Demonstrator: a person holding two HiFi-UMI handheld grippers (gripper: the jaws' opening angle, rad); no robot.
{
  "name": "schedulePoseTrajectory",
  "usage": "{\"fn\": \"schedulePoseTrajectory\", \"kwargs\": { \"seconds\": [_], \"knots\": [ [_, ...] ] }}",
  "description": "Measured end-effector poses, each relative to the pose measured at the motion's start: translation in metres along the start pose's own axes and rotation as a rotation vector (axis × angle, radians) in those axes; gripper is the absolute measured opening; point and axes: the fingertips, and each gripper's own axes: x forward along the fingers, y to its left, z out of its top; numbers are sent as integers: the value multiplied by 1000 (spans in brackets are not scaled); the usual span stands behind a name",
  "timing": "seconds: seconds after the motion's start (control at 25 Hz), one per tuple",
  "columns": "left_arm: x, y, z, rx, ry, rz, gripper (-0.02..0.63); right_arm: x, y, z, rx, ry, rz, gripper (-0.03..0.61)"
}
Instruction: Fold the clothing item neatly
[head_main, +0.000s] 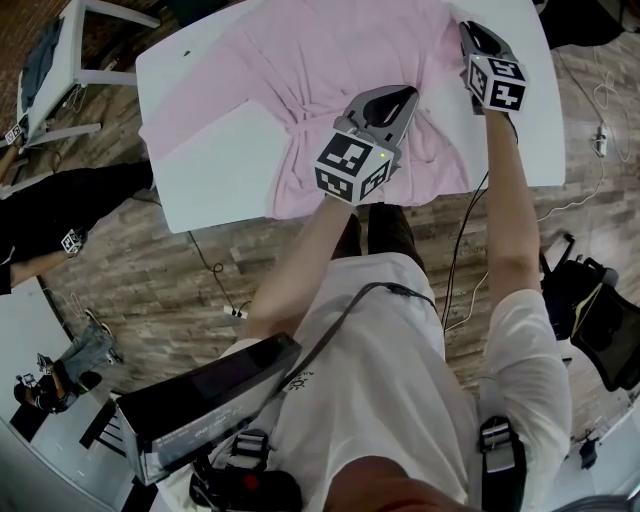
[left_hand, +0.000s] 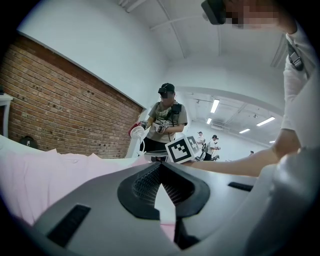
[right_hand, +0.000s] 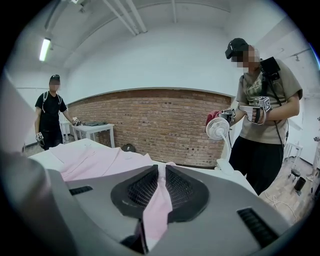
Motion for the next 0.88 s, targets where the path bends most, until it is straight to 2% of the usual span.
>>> {"fn": "schedulePoseTrajectory", "kwargs": {
  "seconds": [0.88],
  "knots": [
    [-36,42,-6,-31,-8,84,2,35,78,1,-28,17,106,51]
  ]
}}
